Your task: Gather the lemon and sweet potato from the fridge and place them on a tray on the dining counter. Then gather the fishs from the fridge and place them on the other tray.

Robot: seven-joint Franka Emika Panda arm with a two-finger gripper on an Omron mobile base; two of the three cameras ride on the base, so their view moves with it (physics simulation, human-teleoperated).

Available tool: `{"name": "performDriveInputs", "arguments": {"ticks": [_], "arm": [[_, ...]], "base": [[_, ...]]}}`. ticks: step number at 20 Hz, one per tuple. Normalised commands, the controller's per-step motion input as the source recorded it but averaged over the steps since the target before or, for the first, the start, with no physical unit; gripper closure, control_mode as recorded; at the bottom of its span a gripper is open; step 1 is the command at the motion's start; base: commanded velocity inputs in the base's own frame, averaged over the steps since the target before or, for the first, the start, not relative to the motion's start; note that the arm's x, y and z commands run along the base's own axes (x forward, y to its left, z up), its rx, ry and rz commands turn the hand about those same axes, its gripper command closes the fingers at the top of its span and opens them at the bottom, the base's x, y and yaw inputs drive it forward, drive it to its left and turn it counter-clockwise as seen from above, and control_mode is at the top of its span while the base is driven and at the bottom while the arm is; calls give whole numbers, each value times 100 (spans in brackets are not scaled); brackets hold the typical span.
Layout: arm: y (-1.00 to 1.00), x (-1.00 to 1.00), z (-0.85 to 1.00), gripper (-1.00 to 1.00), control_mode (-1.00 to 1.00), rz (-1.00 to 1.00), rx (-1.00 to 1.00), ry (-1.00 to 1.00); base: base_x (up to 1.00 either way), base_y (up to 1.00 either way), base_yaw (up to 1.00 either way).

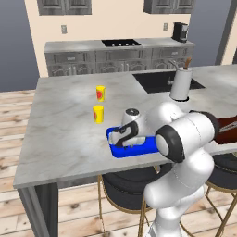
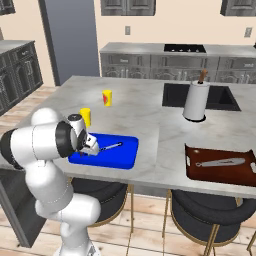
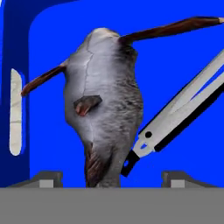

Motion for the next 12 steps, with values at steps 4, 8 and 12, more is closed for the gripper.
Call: {"name": "performDriveInputs", "arguments": {"ticks": [4,8,12], "arm": [[0,-37,61,-100,-100,-2,0,0],[-5,-36,84,-100,-100,0,0,0],[-22,-43,81,-100,-100,0,0,2]], "base": [[0,0,0],[0,0,0],[0,0,0]]}}
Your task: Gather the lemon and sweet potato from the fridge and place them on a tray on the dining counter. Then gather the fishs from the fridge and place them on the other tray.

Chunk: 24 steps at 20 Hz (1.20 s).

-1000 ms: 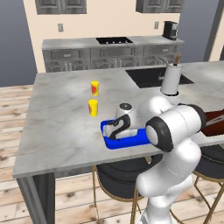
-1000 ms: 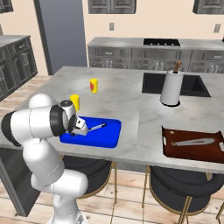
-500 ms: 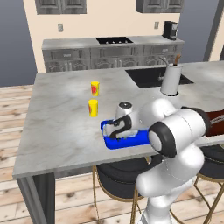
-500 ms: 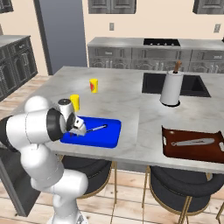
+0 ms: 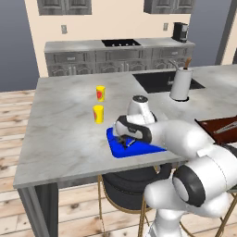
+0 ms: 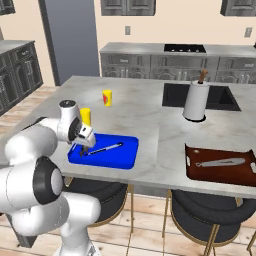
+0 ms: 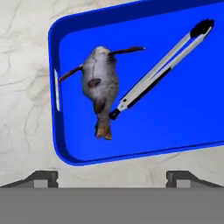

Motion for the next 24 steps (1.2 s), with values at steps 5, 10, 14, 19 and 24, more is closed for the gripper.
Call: {"name": "performDriveInputs", "arguments": {"ticks": [5,10,14,19,24], "arm": [[-37,-66,75,-100,-100,0,0,1],[-40,-81,70,-100,-100,-2,0,0],[-35,-88,57,-100,-100,-3,0,2],[-26,-95,41,-100,-100,-4,0,0],[-12,-97,31,-100,-100,0,-1,0]], "base": [[0,0,0],[0,0,0],[0,0,0],[0,0,0],[0,0,0]]}}
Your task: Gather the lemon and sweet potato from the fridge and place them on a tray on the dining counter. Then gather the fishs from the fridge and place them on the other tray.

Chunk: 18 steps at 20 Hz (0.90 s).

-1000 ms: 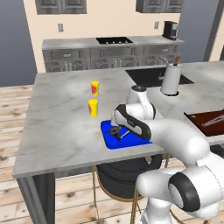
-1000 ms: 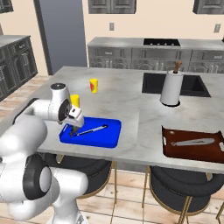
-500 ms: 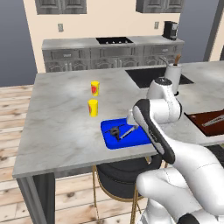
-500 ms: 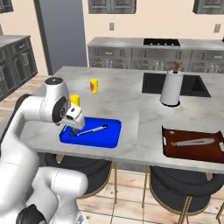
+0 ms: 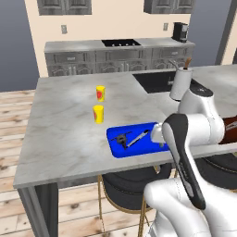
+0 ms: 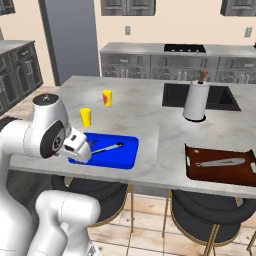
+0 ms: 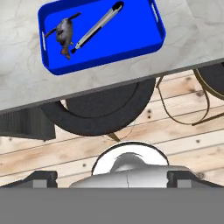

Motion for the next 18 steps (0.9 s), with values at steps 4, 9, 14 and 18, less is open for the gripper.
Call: {"name": "performDriveInputs", "arguments": {"ticks": [4,9,14,18], "arm": [[-3,-100,23,-100,-100,0,-5,-4],[1,-40,-1,-100,-100,0,-2,-2],[0,-14,0,-100,-100,-2,0,-6],[0,0,0,-100,100,0,0,0]], "base": [[0,0,0],[0,0,0],[0,0,0],[-69,-39,-30]]}}
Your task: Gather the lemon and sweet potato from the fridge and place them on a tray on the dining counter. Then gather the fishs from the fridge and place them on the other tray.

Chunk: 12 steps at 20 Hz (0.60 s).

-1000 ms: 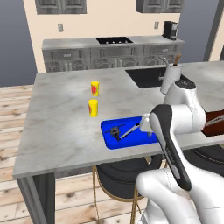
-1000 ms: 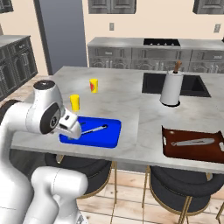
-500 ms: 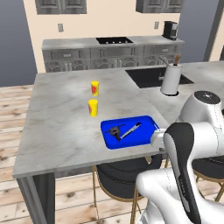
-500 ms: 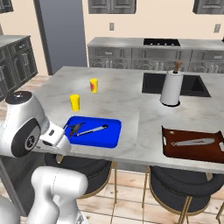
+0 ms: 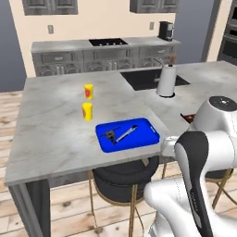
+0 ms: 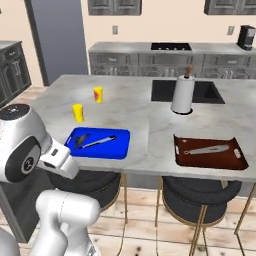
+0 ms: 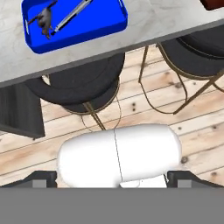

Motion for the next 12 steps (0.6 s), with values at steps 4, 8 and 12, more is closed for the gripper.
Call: {"name": "performDriveInputs", "arguments": {"ticks": [4,8,12], "arm": [[0,0,0,-100,100,0,0,0],[0,0,0,-100,100,0,0,0],[0,0,0,-100,100,0,0,0]], "base": [[-39,-82,-34],[-1,-99,-32],[0,-100,-24]]}}
